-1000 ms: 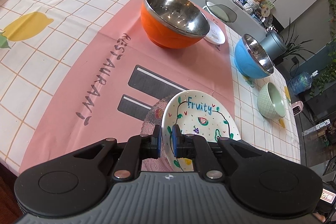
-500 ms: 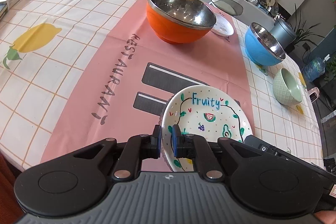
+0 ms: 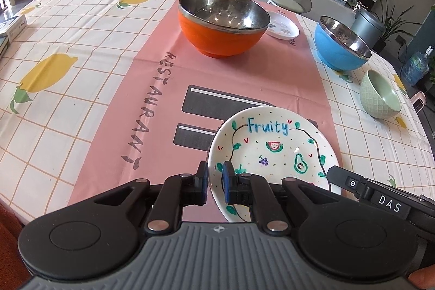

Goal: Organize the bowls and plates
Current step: 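Lower the Fruity plate onto the glass plate and open both tools, then move both open tools to the small white sticker plate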

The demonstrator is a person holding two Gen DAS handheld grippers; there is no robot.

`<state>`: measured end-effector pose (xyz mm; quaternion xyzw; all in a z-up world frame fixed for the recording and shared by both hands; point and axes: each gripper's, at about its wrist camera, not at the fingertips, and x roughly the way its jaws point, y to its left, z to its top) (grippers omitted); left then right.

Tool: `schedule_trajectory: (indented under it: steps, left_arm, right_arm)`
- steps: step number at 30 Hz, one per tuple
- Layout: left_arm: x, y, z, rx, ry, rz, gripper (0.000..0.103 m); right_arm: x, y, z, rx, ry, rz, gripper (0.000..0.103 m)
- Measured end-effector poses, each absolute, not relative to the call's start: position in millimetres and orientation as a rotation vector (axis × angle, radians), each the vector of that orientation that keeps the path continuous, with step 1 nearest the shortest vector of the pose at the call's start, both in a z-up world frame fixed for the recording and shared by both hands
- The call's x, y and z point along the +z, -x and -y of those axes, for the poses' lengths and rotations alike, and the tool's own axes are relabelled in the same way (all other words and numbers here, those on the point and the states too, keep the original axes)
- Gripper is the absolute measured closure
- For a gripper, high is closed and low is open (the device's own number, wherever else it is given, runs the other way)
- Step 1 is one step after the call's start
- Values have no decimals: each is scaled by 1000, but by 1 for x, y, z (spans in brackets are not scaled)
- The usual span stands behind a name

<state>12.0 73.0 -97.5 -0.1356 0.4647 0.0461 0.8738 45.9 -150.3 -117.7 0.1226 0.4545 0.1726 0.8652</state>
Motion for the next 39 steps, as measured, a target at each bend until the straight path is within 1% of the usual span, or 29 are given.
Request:
schedule_trajectory:
  steps: [3, 4, 5, 7, 12, 14, 21, 26, 33, 39]
  left_arm:
    - [-92, -11, -75, 82, 306, -952, 90]
    - [-90, -10, -75, 80, 308, -945, 85]
    - [-87, -10, -75, 80, 310, -936, 82]
    - [-81, -12, -75, 72, 314, -919, 75]
    - [-69, -24, -72, 44, 318, -892, 70]
    - [-64, -32, -70, 28, 314, -885, 68]
    - [-52, -66, -65, -32, 336, -856, 67]
    - [-52, -89, -64, -62, 366, -856, 67]
    - [-61, -118, -66, -89, 436, -896, 67]
    - [-73, -138, -63, -73, 468, -921, 67]
  right_arm:
    - [-114, -44, 152, 365, -256, -938, 90]
    - [-112, -44, 152, 367, -254, -932, 88]
    - [-110, -43, 153, 366, -252, -924, 83]
    - [-105, -44, 155, 360, -252, -912, 80]
    - [-94, -55, 160, 348, -250, -888, 78]
    - [-89, -63, 160, 344, -242, -875, 74]
    - [-67, -95, 150, 339, -171, -815, 70]
    - [-62, -117, 143, 340, -152, -791, 69]
    - [-70, -148, 133, 328, -156, -804, 67]
    - [-84, -181, 133, 282, -226, -839, 67]
